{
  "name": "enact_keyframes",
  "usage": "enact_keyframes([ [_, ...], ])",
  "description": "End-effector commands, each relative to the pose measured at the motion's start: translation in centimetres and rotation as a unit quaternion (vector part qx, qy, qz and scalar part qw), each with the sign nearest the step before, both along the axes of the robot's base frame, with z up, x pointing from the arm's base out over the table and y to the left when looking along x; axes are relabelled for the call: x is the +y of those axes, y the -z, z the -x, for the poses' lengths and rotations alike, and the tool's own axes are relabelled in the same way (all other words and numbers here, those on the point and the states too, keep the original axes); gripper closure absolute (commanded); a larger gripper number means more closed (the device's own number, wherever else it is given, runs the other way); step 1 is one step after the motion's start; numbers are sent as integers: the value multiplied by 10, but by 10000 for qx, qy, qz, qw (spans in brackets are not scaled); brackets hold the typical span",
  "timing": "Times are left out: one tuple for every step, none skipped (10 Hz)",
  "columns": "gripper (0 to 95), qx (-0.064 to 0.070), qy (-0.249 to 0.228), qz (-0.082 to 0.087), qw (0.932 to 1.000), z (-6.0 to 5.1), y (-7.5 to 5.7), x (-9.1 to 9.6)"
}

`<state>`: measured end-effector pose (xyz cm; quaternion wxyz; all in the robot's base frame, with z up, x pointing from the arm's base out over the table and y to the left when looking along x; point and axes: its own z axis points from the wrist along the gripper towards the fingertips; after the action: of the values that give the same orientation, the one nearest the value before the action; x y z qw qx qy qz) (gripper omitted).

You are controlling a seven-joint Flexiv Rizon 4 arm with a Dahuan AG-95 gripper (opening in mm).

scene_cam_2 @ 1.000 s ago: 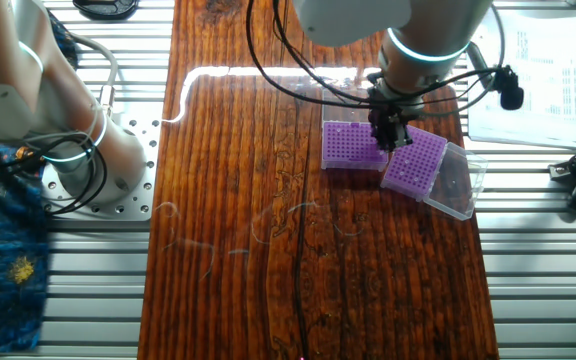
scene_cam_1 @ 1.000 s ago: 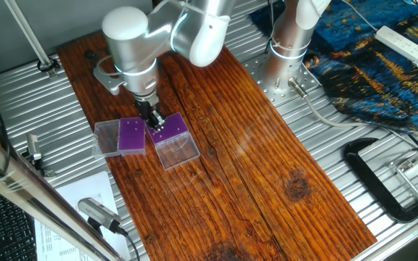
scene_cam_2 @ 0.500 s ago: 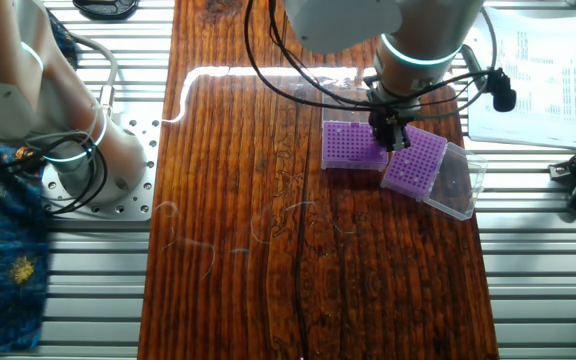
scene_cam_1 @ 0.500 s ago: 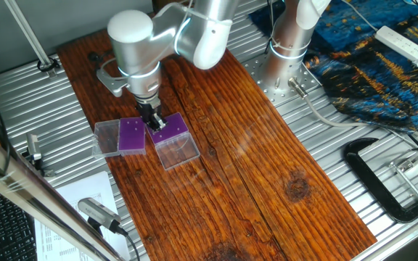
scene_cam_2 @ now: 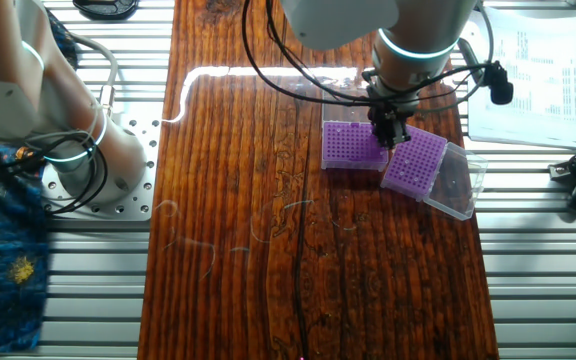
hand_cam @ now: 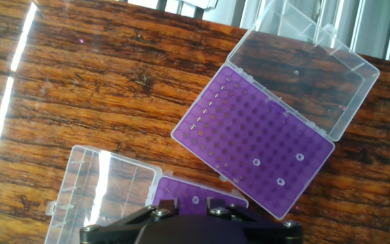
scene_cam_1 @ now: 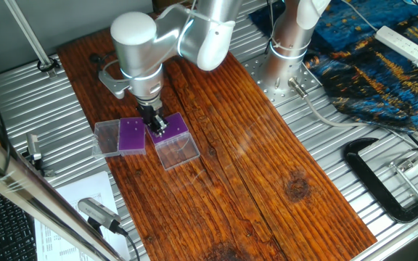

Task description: Transfer all small pipette tips from one holder to another

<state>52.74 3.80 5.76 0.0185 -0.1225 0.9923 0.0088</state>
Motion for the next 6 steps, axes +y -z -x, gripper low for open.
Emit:
enact_keyframes([
  [760, 7, 10, 8, 10000, -2, 0, 0],
  [950, 6, 12, 11, 10000, -2, 0, 1],
  [950, 5, 20, 17, 10000, -3, 0, 1],
  [950, 7, 25, 27, 10000, -4, 0, 1],
  [950, 6, 22, 31, 10000, -4, 1, 0],
  [950, 6, 20, 31, 10000, -4, 1, 0],
])
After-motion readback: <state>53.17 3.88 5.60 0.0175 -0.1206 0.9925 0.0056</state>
